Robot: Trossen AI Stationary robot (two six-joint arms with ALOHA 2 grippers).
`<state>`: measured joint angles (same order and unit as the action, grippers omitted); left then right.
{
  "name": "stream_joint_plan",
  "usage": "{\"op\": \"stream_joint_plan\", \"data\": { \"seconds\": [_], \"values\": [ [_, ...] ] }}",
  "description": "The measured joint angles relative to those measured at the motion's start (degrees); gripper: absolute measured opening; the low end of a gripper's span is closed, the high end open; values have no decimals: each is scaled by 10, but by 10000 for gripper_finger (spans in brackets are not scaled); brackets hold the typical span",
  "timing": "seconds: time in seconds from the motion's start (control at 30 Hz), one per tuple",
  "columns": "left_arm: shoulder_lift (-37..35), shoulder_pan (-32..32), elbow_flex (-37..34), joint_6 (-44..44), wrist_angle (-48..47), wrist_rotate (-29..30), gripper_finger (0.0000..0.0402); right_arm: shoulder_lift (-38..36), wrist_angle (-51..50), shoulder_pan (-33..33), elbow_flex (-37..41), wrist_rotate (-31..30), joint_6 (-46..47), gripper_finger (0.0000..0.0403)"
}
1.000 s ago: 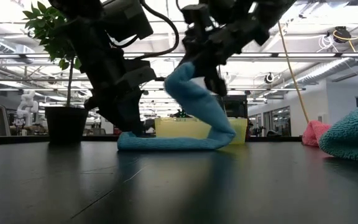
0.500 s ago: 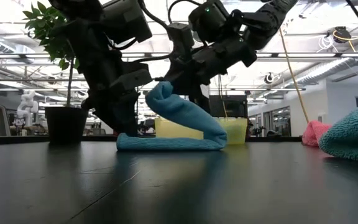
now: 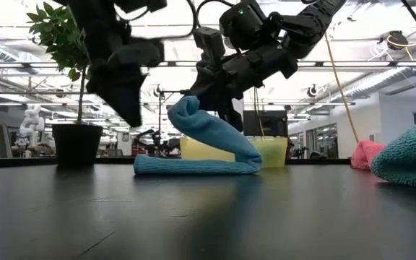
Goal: Fold microfiber towels
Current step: Fold the left blue microfiber cloth
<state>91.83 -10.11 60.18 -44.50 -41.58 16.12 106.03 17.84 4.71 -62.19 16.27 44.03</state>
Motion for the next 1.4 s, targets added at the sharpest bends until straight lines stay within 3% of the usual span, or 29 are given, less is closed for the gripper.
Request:
{"op": "stream_joint_plan", "data": {
  "seconds": [0.2, 0.43, 0.87, 1.4],
  "values": [
    [7, -11, -40, -40, -22, -17, 45, 7, 18, 0, -1, -12, -2, 0],
    [6, -13, -95, -73, 34, -24, 4, 17, 58, -4, -1, -13, 2, 0],
    [23, -10, -149, -97, 231, -15, 9, 35, 63, -11, -1, -12, 3, 0],
    [51, 4, -150, -77, 280, -23, 11, 35, 59, -11, -1, -10, -21, 4]
  ]
}}
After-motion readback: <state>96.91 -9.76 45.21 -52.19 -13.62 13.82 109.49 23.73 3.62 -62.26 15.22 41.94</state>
